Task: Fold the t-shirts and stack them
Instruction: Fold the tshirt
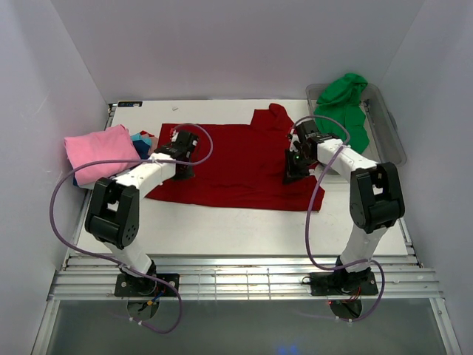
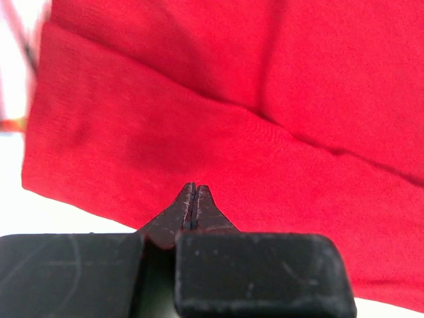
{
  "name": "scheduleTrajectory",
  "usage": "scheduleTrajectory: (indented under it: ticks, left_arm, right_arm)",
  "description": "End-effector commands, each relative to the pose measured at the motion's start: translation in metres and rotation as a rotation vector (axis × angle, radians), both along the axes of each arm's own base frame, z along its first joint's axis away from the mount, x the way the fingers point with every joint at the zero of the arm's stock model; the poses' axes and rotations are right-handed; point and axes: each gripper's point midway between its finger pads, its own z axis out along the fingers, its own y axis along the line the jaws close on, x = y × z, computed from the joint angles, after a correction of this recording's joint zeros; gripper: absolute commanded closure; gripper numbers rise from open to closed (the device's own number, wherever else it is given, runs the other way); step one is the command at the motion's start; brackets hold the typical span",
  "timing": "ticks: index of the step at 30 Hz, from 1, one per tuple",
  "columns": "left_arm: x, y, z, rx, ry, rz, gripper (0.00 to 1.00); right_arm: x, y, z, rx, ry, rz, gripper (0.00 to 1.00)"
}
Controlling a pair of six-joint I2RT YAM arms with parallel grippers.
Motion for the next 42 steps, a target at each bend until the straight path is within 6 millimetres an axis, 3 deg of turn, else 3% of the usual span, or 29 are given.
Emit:
scheduleTrajectory:
  ticks: [1, 5, 9, 13, 17, 27, 37, 42]
  left_arm:
    - [0.015, 0.017, 0.013, -0.01, -0.091, 0.021, 1.0]
    - [0.012, 0.025, -0.01, -0.022, -0.051, 0.029, 1.0]
    - [-0.004, 0.031, -0.034, -0.009, 0.012, 0.044, 1.0]
    - [-0.032, 0.039, -0.061, 0.004, 0.096, 0.076, 1.0]
    - [-0.055, 0.043, -0.074, 0.004, 0.159, 0.106, 1.0]
    - [-0.096, 0.044, -0.07, -0.057, 0.207, 0.169, 1.0]
    - [-0.13, 0.042, -0.06, -0.111, 0.241, 0.218, 1.0]
    - [-0.131, 0.031, -0.048, -0.141, 0.224, 0.217, 1.0]
  right_arm:
    - [0.008, 0.019, -0.004, 0.021, -0.007, 0.028, 0.92]
    - [0.005, 0.023, -0.022, -0.019, 0.021, 0.04, 0.92]
    - [-0.006, 0.02, -0.042, -0.07, 0.06, 0.045, 0.92]
    - [-0.021, 0.012, -0.056, -0.115, 0.092, 0.049, 0.92]
    - [-0.035, 0.003, -0.063, -0.148, 0.108, 0.05, 0.92]
    - [-0.067, -0.012, -0.072, -0.176, 0.136, 0.056, 0.92]
    - [-0.088, -0.013, -0.073, -0.176, 0.149, 0.059, 0.92]
    - [-0.102, -0.006, -0.066, -0.168, 0.147, 0.077, 0.92]
